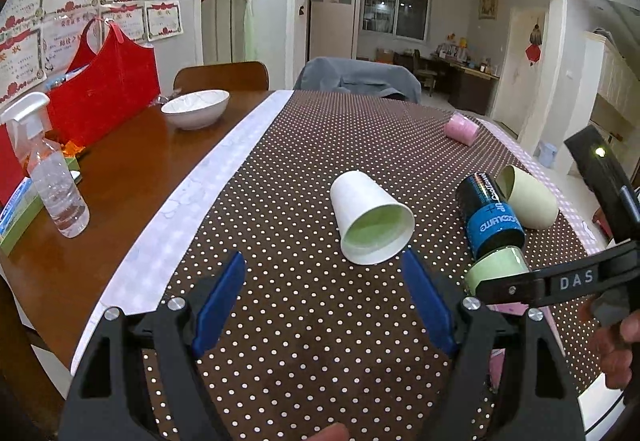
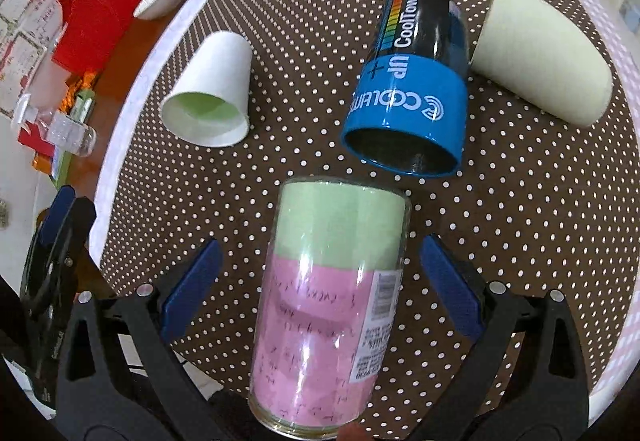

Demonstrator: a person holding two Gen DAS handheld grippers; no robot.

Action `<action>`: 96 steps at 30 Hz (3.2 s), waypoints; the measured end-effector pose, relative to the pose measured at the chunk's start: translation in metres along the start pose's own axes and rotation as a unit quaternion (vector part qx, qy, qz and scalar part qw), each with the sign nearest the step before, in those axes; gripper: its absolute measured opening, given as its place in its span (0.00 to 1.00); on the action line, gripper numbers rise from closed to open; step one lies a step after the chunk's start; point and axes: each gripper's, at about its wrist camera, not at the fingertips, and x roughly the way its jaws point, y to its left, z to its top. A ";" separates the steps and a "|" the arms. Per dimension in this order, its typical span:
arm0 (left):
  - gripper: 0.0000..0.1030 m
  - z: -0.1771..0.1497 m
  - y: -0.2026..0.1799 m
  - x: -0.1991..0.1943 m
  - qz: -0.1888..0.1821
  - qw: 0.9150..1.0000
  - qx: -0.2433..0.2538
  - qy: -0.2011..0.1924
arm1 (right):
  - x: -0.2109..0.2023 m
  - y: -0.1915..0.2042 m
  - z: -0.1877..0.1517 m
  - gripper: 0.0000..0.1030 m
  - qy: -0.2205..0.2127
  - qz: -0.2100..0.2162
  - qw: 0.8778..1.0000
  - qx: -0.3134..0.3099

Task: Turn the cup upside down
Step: 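Close the right tool on the pink cylinder while the left tool opens and releases it, then rotate the held pink cylinder upright with the right tool, green lid up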

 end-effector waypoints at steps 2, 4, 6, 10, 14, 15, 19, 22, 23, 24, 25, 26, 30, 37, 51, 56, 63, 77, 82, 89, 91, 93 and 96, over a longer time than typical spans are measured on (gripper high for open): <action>0.77 0.000 0.000 0.002 -0.001 1.000 -0.001 0.003 | 0.006 0.000 0.006 0.89 0.018 0.001 1.000 0.001; 0.77 0.001 0.000 0.003 -0.002 1.000 -0.002 0.005 | 0.012 0.000 0.012 0.82 0.030 -0.016 0.999 -0.006; 0.77 0.000 0.000 0.003 -0.003 1.000 -0.002 0.005 | 0.017 0.001 0.014 0.71 0.043 -0.020 0.999 -0.015; 0.77 -0.001 -0.004 0.003 -0.004 1.000 0.002 0.007 | 0.016 0.002 0.014 0.69 0.043 -0.018 0.998 -0.032; 0.77 -0.004 -0.007 -0.001 -0.005 1.000 0.004 0.008 | 0.007 -0.008 0.009 0.69 0.035 0.009 0.999 -0.021; 0.77 -0.004 -0.007 -0.002 -0.004 1.000 0.005 0.008 | 0.004 -0.011 0.007 0.69 0.031 0.015 0.999 -0.019; 0.77 -0.005 -0.010 -0.009 0.002 1.000 0.009 0.005 | -0.013 -0.016 0.000 0.69 0.009 0.038 0.999 -0.019; 0.77 -0.005 -0.013 -0.016 0.005 1.000 0.012 -0.001 | -0.024 -0.019 -0.006 0.69 -0.012 0.048 0.999 -0.022; 0.77 -0.006 -0.014 -0.019 0.006 1.000 0.013 -0.004 | -0.027 -0.020 -0.007 0.68 -0.019 0.053 0.998 -0.023; 0.77 -0.006 -0.015 -0.022 0.008 1.000 0.014 -0.006 | -0.033 -0.021 -0.010 0.68 -0.030 0.060 0.997 -0.024; 0.77 -0.007 -0.016 -0.025 0.009 1.000 0.015 -0.009 | -0.032 -0.021 -0.014 0.68 -0.038 0.063 0.997 -0.024; 0.77 -0.007 -0.017 -0.028 0.011 1.000 0.016 -0.011 | -0.035 -0.021 -0.016 0.68 -0.047 0.066 0.996 -0.026; 0.77 -0.009 -0.023 -0.039 0.015 0.999 0.022 -0.019 | -0.054 -0.023 -0.030 0.68 -0.086 0.082 0.993 -0.027; 0.77 -0.012 -0.032 -0.060 0.016 0.999 0.031 -0.036 | -0.089 -0.011 -0.048 0.67 -0.171 0.089 0.980 -0.045; 0.77 -0.016 -0.042 -0.098 0.025 0.997 0.026 -0.067 | -0.128 0.010 -0.089 0.67 -0.319 -0.011 0.942 -0.099; 0.77 -0.017 -0.046 -0.100 0.025 0.997 0.025 -0.067 | -0.123 0.007 -0.096 0.67 -0.331 -0.031 0.937 -0.104; 0.77 -0.020 -0.051 -0.097 0.024 0.997 0.026 -0.062 | -0.115 0.004 -0.097 0.67 -0.335 -0.050 0.935 -0.103; 0.77 -0.022 -0.052 -0.099 0.023 0.998 0.027 -0.061 | -0.096 0.009 -0.098 0.67 -0.321 -0.073 0.937 -0.114; 0.77 -0.023 -0.052 -0.099 0.023 0.998 0.026 -0.061 | -0.089 0.010 -0.098 0.68 -0.316 -0.081 0.938 -0.117; 0.77 -0.023 -0.051 -0.099 0.022 0.998 0.026 -0.060 | -0.078 0.011 -0.097 0.69 -0.297 -0.085 0.943 -0.126; 0.77 -0.024 -0.050 -0.099 0.023 0.998 0.026 -0.061 | -0.076 0.010 -0.096 0.69 -0.292 -0.080 0.945 -0.124; 0.77 -0.024 -0.050 -0.099 0.022 0.998 0.025 -0.061 | -0.076 0.009 -0.096 0.76 -0.291 -0.076 0.946 -0.122; 0.77 -0.025 -0.048 -0.100 0.022 0.997 0.025 -0.062 | -0.079 0.008 -0.096 0.89 -0.297 -0.073 0.945 -0.117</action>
